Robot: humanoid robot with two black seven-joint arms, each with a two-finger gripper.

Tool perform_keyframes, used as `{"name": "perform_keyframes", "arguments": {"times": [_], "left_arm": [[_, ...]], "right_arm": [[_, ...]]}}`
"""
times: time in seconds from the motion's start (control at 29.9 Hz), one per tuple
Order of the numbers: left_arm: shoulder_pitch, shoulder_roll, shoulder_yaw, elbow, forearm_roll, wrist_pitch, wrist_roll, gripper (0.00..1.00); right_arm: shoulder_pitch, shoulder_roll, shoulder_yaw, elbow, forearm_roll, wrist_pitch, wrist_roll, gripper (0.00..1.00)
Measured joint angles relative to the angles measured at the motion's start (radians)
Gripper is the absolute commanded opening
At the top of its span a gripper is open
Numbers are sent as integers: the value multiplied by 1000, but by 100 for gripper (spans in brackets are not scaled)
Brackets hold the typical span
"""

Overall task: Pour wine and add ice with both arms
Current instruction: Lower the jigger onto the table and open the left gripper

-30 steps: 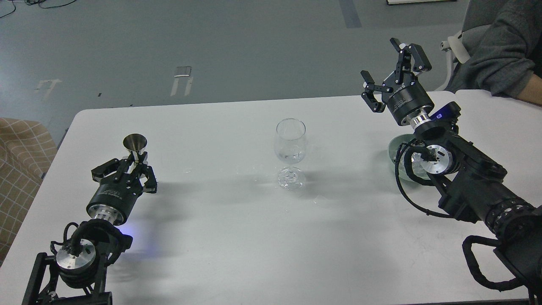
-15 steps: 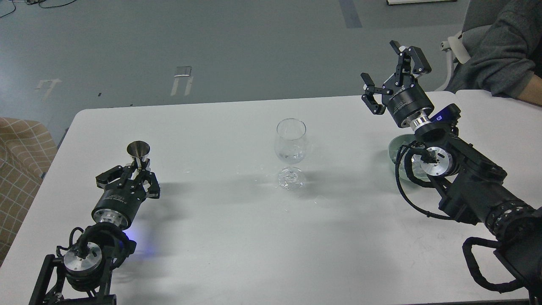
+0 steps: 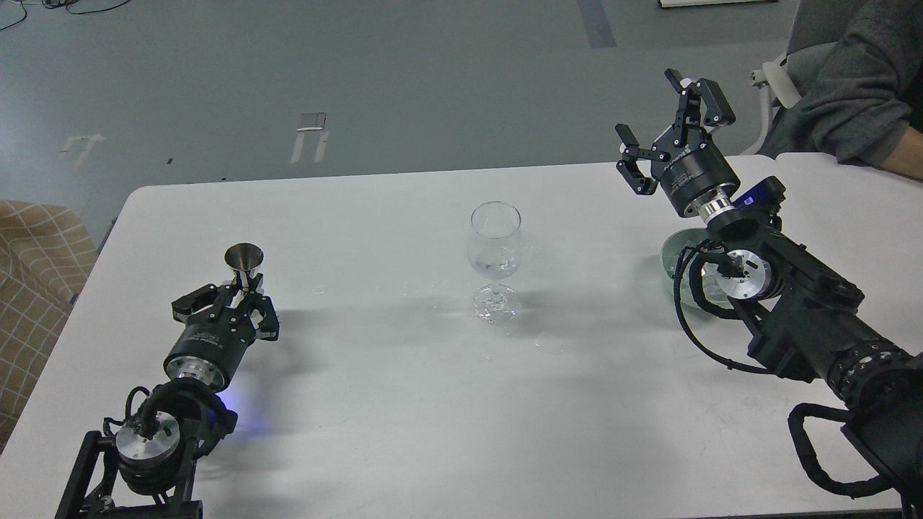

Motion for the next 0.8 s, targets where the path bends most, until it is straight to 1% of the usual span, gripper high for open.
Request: {"name": "perform_keyframes", "arguments": {"times": [0.1,0.47,0.64,0.67,0.8], "left_arm": [[0,0,1,0,0,3,0,34],[-2,0,5,1,0,11,1,36],[-3,0,10,1,1,11,1,41],[-4,0,10,1,1,11,1,44],[-4,0,11,1,2,12,1,47]], "right_arm": [[0,0,0,0,0,0,0,100],[-1,-2,0,0,0,0,0,100],[-1,0,0,0,0,0,0,100],[-1,0,0,0,0,0,0,100],[-1,0,0,0,0,0,0,100]]}}
